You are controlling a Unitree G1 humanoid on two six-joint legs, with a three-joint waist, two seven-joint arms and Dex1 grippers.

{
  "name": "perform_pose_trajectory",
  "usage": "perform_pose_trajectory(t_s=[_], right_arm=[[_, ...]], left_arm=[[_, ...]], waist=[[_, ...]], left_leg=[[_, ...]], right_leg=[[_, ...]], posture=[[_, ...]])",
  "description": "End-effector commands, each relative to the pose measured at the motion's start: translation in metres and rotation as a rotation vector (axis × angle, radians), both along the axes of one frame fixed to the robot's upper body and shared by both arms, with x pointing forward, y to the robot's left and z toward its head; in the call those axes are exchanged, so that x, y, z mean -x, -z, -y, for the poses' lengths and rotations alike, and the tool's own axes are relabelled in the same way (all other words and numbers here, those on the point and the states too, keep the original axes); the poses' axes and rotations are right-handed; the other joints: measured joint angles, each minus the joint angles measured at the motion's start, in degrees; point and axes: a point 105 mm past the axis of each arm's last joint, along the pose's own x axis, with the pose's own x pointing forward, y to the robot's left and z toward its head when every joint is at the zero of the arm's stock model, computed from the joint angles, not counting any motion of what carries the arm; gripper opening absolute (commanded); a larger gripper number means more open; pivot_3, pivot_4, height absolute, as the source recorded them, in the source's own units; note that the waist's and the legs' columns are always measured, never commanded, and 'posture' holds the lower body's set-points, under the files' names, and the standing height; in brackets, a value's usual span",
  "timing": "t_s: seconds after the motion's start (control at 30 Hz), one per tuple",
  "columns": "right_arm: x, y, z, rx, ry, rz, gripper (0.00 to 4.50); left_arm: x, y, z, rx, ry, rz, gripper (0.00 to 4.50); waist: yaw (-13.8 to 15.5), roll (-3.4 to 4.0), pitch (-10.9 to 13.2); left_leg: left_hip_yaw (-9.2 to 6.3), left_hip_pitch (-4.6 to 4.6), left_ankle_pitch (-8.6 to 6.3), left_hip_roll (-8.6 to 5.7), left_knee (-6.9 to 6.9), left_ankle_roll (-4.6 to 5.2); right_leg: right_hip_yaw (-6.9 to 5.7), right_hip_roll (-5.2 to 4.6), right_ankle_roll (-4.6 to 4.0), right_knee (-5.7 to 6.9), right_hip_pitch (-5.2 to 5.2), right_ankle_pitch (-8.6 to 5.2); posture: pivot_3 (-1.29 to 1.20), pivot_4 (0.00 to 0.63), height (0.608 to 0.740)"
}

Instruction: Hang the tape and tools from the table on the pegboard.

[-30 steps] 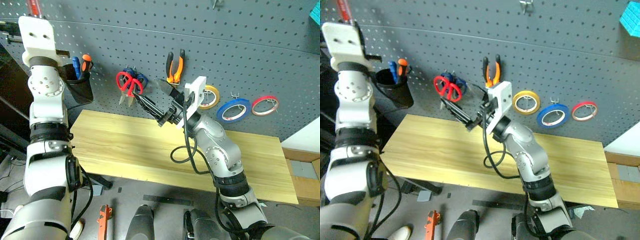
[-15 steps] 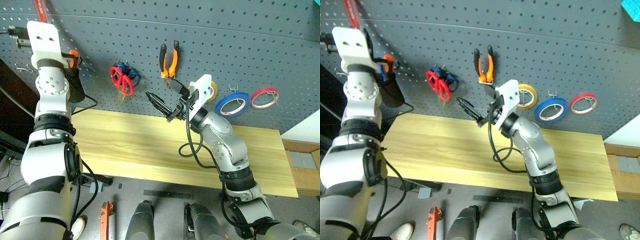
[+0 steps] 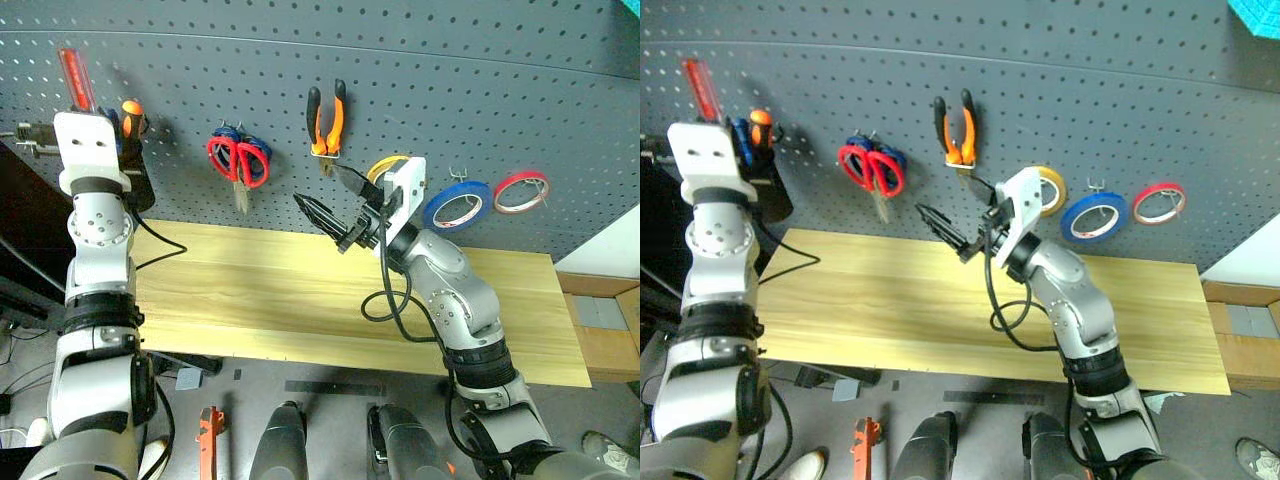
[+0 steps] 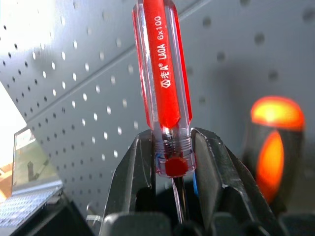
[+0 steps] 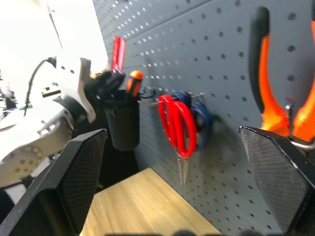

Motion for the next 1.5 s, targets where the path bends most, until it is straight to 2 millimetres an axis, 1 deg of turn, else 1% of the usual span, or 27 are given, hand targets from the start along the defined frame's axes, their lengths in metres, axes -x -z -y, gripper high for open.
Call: perform_pose_trajectory(t_s=[0.03, 0.13, 0.33, 0.4, 0.57, 0.67, 0.7, 0.87, 1.07, 1.27, 1.4, 1.5], right_arm=[[0.010, -0.017, 0.002, -0.045, -0.026, 0.058, 4.50], [0.014, -0.020, 0.001, -0.057, -0.041, 0.068, 4.50], [0.017, -0.022, 0.000, -0.061, -0.058, 0.082, 4.50], [0.018, -0.022, 0.001, -0.058, -0.059, 0.088, 4.50], [0.017, -0.020, 0.000, -0.043, -0.052, 0.096, 4.50], [0.016, -0.019, 0.001, -0.033, -0.044, 0.100, 4.50], [0.015, -0.018, 0.002, -0.032, -0.040, 0.101, 4.50], [0.012, -0.017, 0.004, -0.026, -0.029, 0.102, 4.50], [0.011, -0.016, 0.004, -0.024, -0.031, 0.106, 4.50], [0.009, -0.015, 0.005, -0.019, -0.027, 0.113, 4.50], [0.010, -0.015, 0.005, -0.018, -0.027, 0.112, 4.50], [0.010, -0.014, 0.005, -0.016, -0.029, 0.111, 4.50]], left_arm=[[0.013, -0.017, -0.006, 0.025, -0.020, 0.068, 0.75], [0.015, -0.014, -0.005, 0.048, -0.024, 0.064, 0.75], [0.014, -0.016, -0.002, 0.047, -0.015, 0.062, 0.75], [0.013, -0.018, -0.001, 0.048, -0.005, 0.064, 1.49], [0.012, -0.021, 0.000, 0.048, -0.004, 0.071, 3.13], [0.012, -0.022, 0.000, 0.050, -0.010, 0.077, 4.22], [0.012, -0.022, 0.000, 0.051, -0.014, 0.079, 4.47], [0.013, -0.022, 0.003, 0.058, 0.007, 0.080, 4.47], [0.019, -0.022, 0.005, 0.061, 0.005, 0.082, 4.47], [0.028, -0.020, 0.019, 0.083, 0.036, 0.080, 4.47], [0.034, -0.023, 0.024, 0.097, 0.044, 0.083, 4.47], [0.035, -0.020, 0.026, 0.110, 0.045, 0.072, 4.47]], waist=[[0.02, 0.00, 0.00], [0.06, 0.00, 0.00], [0.06, 0.00, 0.00], [0.07, 0.00, 0.00], [0.22, -0.01, -0.01], [0.24, -0.02, -0.02], [0.26, -0.02, -0.02], [0.39, -0.04, -0.03], [0.61, -0.06, -0.05], [0.87, -0.08, -0.08], [1.40, -0.09, -0.08], [1.88, -0.10, -0.09]], left_leg=[[0.00, 0.00, 0.00, 0.00, 0.01, 0.00], [0.01, 0.00, 0.00, -0.01, 0.02, 0.00], [0.01, 0.00, 0.00, -0.01, 0.01, 0.00], [0.01, 0.00, 0.00, -0.01, 0.01, 0.00], [0.00, 0.00, 0.00, -0.01, 0.02, -0.01], [0.00, 0.00, 0.01, -0.01, 0.02, -0.01], [0.00, 0.00, 0.01, -0.01, 0.03, -0.01], [-0.01, 0.00, 0.01, -0.02, 0.03, -0.02], [0.00, 0.00, 0.01, -0.01, 0.03, -0.02], [0.00, 0.00, 0.02, -0.01, 0.04, -0.03], [0.00, 0.00, 0.02, -0.01, 0.05, -0.03], [0.00, 0.00, 0.02, -0.02, 0.07, -0.03]], right_leg=[[0.00, 0.00, 0.00, 0.00, 0.00, 0.00], [0.02, -0.01, 0.00, 0.00, 0.01, 0.00], [0.01, -0.01, 0.00, 0.00, 0.00, 0.00], [0.01, -0.01, 0.00, 0.00, 0.00, 0.00], [0.00, -0.01, 0.00, 0.01, 0.01, 0.00], [-0.01, -0.01, 0.00, 0.01, 0.01, 0.00], [-0.01, -0.01, 0.00, 0.01, 0.01, 0.00], [-0.02, -0.02, 0.00, 0.01, 0.02, 0.00], [-0.02, -0.03, -0.01, 0.02, 0.02, 0.00], [-0.02, -0.04, -0.01, 0.02, 0.02, 0.01], [-0.02, -0.04, -0.01, 0.04, 0.02, 0.01], [-0.01, -0.03, -0.01, 0.05, 0.02, 0.01]], posture=[[0.17, 0.256, 0.740], [0.17, 0.252, 0.740], [0.16, 0.241, 0.740], [0.16, 0.239, 0.740], [0.16, 0.230, 0.740], [0.17, 0.224, 0.740], [0.17, 0.221, 0.740], [0.19, 0.213, 0.740], [0.20, 0.200, 0.740], [0.21, 0.196, 0.740], [0.22, 0.197, 0.740], [0.22, 0.198, 0.740]])
